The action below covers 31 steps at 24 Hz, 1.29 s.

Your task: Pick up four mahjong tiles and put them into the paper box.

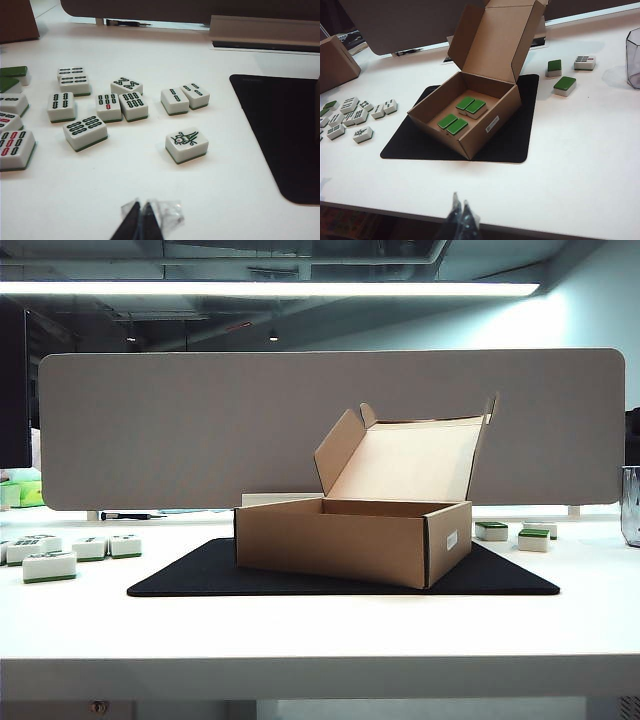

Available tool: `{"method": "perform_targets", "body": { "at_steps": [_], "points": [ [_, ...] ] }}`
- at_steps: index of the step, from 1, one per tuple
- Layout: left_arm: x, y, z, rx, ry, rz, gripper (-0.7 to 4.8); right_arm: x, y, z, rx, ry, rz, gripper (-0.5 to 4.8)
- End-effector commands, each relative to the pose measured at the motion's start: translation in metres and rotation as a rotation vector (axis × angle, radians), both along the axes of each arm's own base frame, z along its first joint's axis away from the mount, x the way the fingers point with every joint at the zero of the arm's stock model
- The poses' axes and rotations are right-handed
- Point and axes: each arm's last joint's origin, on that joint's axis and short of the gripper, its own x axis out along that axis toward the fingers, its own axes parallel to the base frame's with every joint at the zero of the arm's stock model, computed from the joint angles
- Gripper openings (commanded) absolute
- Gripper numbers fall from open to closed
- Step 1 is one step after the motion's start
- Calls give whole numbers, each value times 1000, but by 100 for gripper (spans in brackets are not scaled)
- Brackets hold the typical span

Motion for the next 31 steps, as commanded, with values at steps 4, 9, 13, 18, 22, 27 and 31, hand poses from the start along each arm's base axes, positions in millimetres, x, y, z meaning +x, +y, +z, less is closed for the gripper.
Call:
{"method": "perform_targets", "body": {
  "at_steps": [4,9,13,18,22,27,31],
  "points": [
    [0,0,-1,-2,12,-2,-6,-3,0,1,-1,-26,3,-1],
    [0,0,-1,-2,11,-2,-6,-3,0,1,-5,-28,4,-1],
    [0,0,-1,-2,11,-3,-6,4,-2,2,-60,-86,-59,-1],
    [0,0,-1,-2,12,-2,-6,36,-2,-11,-31,-171,-111,-1],
    [0,0,-1,-2,11,-3,-6,73,-2,-38,95,-253,-175,-1],
    [0,0,-1,-2,11,-3,-6,98,-4,-81,141,-193,-278,-1],
    [0,0,-1,-2,11,-3,-6,104,-4,-102,145,-131,-350,-1]
  ]
}}
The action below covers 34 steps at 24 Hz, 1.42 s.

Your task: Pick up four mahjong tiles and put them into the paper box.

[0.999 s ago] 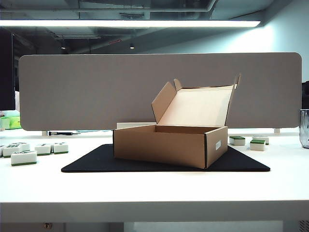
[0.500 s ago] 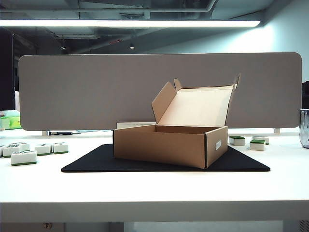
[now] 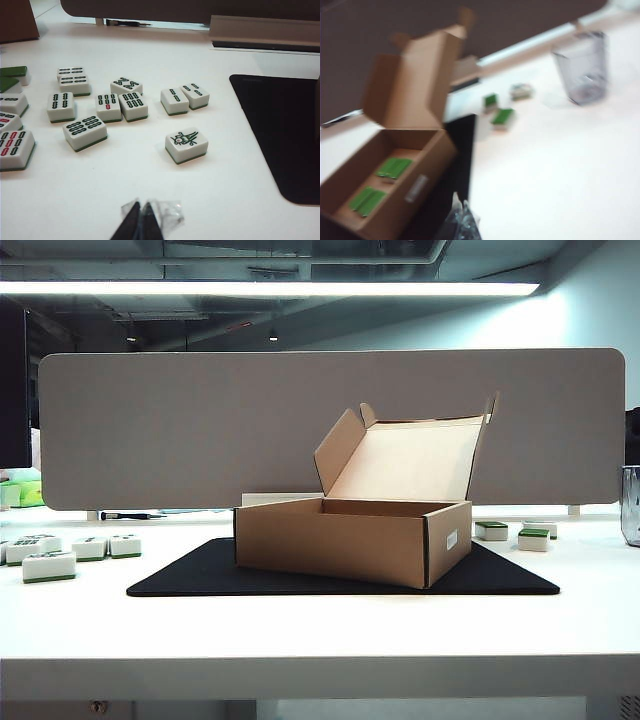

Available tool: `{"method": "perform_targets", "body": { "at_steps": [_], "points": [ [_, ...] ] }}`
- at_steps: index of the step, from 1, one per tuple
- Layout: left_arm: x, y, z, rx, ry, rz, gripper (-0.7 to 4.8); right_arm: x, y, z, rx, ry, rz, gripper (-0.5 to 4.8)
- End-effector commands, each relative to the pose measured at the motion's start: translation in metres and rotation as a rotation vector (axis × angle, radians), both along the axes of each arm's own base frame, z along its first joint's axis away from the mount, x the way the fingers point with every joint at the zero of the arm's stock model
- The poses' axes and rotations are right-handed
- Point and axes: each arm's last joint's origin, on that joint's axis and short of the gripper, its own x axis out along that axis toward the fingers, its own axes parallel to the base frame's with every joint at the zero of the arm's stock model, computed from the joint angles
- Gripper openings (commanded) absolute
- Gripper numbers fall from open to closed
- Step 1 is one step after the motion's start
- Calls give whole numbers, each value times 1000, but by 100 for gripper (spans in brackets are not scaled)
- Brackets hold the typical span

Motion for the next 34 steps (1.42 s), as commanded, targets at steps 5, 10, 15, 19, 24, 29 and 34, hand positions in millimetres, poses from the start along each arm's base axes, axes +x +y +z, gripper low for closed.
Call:
{"method": "perform_targets", "body": {
  "at_steps": [5,10,15,19,24,29,34],
  "points": [
    [0,0,-1,-2,12,-3,-6,6,3,-22,-33,25,-102,-1],
    [0,0,-1,-2,12,-3,-6,11,5,-43,-63,57,-96,-1],
    [0,0,-1,-2,12,-3,-6,12,4,-48,-162,66,-85,-1],
    [0,0,-1,-2,12,-3,-6,12,1,-48,-202,70,-109,-1],
    [0,0,-1,-2,12,-3,-6,13,-2,-47,-197,67,-113,-1],
    [0,0,-1,-2,12,-3,-6,13,-5,-49,-212,72,-60,-1],
    [0,0,-1,-2,12,-3,-6,13,-11,-49,-233,82,-107,-1]
  ]
}}
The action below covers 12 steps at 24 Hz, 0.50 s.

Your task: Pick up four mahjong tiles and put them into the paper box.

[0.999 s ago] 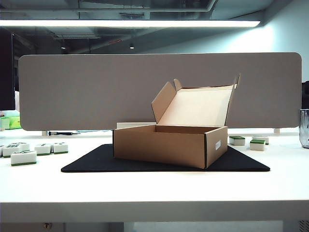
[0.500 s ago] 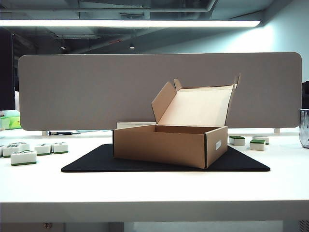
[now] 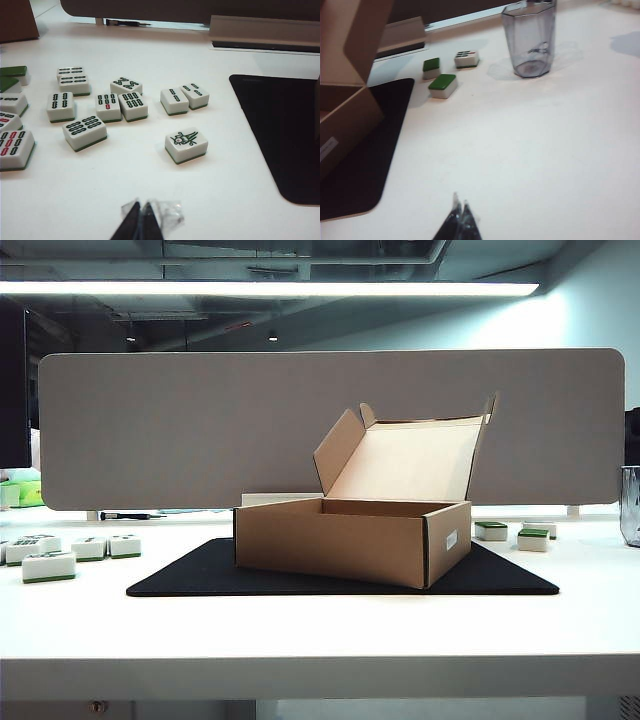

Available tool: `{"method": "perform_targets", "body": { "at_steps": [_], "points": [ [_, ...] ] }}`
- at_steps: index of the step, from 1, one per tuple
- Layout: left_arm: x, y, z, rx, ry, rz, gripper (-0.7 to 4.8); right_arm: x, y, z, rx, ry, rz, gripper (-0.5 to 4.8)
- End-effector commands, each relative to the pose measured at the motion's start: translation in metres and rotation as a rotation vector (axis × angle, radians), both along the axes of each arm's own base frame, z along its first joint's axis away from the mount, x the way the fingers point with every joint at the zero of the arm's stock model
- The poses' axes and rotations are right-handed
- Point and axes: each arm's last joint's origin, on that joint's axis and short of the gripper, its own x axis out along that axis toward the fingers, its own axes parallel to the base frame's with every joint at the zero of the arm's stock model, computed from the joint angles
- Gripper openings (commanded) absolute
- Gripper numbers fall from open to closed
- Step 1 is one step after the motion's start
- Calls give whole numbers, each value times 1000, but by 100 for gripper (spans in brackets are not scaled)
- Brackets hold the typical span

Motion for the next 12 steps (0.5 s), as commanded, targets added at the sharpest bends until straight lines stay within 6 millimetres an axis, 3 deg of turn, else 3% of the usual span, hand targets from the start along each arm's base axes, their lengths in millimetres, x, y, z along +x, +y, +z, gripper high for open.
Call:
{"method": "perform_targets", "body": {
  "at_steps": [1,12],
  "points": [
    [0,0,-1,-1,12,-3,-6,0,-2,1,-33,-10,-17,-1],
    [0,0,-1,-1,12,-3,-6,0,3,1,-105,-7,47,-1]
  ]
}}
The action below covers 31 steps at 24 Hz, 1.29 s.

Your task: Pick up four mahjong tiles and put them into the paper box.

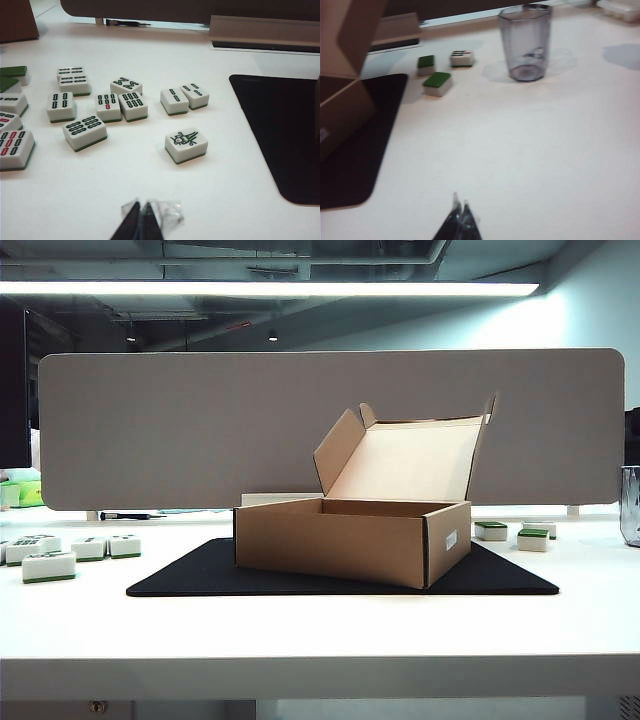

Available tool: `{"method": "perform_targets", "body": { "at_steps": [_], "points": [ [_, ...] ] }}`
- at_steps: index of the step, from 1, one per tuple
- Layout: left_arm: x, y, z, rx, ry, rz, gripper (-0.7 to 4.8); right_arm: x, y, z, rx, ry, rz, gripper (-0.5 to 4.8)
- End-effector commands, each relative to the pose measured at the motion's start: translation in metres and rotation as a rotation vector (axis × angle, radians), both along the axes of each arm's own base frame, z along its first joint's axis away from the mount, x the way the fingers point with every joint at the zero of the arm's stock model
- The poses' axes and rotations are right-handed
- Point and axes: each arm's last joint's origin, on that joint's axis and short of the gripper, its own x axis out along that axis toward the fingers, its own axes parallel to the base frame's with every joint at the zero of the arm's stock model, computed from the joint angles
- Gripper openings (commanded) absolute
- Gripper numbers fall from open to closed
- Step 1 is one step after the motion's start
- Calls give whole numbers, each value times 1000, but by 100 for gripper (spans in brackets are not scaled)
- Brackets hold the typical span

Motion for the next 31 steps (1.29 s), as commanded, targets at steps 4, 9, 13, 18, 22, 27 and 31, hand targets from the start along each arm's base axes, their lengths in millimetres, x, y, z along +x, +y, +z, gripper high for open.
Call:
{"method": "perform_targets", "body": {
  "at_steps": [4,9,13,18,22,27,31],
  "points": [
    [0,0,-1,-1,12,-3,-6,0,4,1,-103,-8,66,-1],
    [0,0,-1,-1,12,-3,-6,0,4,1,-165,-7,71,-1],
    [0,0,-1,-1,12,-3,-6,0,4,1,-174,-7,74,-1],
    [0,0,-1,-1,12,-3,-6,0,4,1,-173,-12,74,-1],
    [0,0,-1,-1,12,-3,-6,0,4,1,-173,-12,74,-1],
    [0,0,-1,-1,12,-3,-6,0,4,1,-173,-12,74,-1],
    [0,0,-1,-1,12,-3,-6,0,4,1,-173,-12,74,-1]
  ]
}}
